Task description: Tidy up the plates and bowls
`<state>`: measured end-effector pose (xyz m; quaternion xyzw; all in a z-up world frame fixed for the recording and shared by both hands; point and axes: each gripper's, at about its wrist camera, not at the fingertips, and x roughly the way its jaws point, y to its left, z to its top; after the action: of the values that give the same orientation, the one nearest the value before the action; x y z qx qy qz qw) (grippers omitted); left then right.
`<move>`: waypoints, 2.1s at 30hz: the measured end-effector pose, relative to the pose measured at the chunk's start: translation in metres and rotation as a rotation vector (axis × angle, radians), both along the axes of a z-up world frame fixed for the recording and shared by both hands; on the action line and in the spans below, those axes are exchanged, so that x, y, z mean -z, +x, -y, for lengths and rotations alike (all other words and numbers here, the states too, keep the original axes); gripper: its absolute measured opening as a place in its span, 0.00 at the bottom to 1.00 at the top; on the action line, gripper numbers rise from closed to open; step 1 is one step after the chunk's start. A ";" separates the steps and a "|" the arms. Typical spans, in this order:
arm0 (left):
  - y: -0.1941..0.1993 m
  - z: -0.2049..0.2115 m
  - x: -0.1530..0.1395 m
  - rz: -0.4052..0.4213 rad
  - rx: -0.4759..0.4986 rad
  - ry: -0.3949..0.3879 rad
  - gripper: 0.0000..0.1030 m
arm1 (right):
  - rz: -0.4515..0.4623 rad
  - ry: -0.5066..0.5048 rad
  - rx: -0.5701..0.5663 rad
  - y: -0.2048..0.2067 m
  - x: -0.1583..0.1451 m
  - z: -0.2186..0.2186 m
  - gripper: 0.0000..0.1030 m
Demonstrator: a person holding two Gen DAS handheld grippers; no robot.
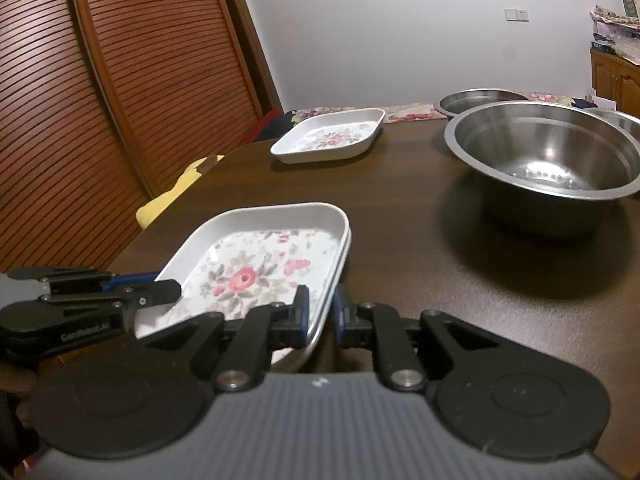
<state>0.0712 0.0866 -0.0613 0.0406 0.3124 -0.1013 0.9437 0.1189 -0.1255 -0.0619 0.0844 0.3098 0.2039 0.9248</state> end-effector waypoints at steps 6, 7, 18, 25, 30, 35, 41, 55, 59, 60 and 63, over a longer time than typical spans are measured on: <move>0.002 -0.003 -0.005 0.003 0.000 -0.017 0.15 | -0.004 0.002 -0.001 0.001 -0.001 0.001 0.15; 0.002 -0.003 -0.008 0.008 0.000 -0.022 0.15 | -0.003 0.002 -0.002 0.001 -0.002 0.001 0.15; 0.013 -0.007 -0.047 0.092 0.004 -0.013 0.15 | 0.074 0.020 0.003 -0.002 -0.035 0.012 0.15; 0.026 -0.004 -0.063 0.122 0.014 0.002 0.15 | 0.140 0.020 0.007 -0.001 -0.061 0.019 0.15; 0.033 -0.003 -0.073 0.136 0.017 0.000 0.15 | 0.176 0.010 0.002 -0.002 -0.074 0.021 0.15; 0.040 -0.002 -0.083 0.155 0.014 0.007 0.15 | 0.189 0.003 -0.006 0.000 -0.081 0.021 0.15; 0.047 -0.004 -0.091 0.166 0.004 0.014 0.15 | 0.209 -0.013 -0.016 0.006 -0.093 0.016 0.15; 0.063 -0.010 -0.094 0.154 -0.023 0.017 0.15 | 0.238 -0.024 -0.055 0.030 -0.123 -0.003 0.15; 0.081 -0.013 -0.094 0.154 -0.018 0.032 0.18 | 0.213 -0.047 -0.063 0.049 -0.121 -0.007 0.15; 0.086 -0.013 -0.094 0.154 -0.019 0.034 0.22 | 0.203 -0.053 -0.064 0.055 -0.120 -0.007 0.15; 0.105 -0.018 -0.090 0.148 -0.025 0.029 0.27 | 0.183 -0.077 -0.063 0.075 -0.115 -0.009 0.15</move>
<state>0.1763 0.1042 0.0292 0.0578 0.2439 -0.0818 0.9646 0.1937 -0.1163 0.0527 0.0202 0.2340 0.2276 0.9450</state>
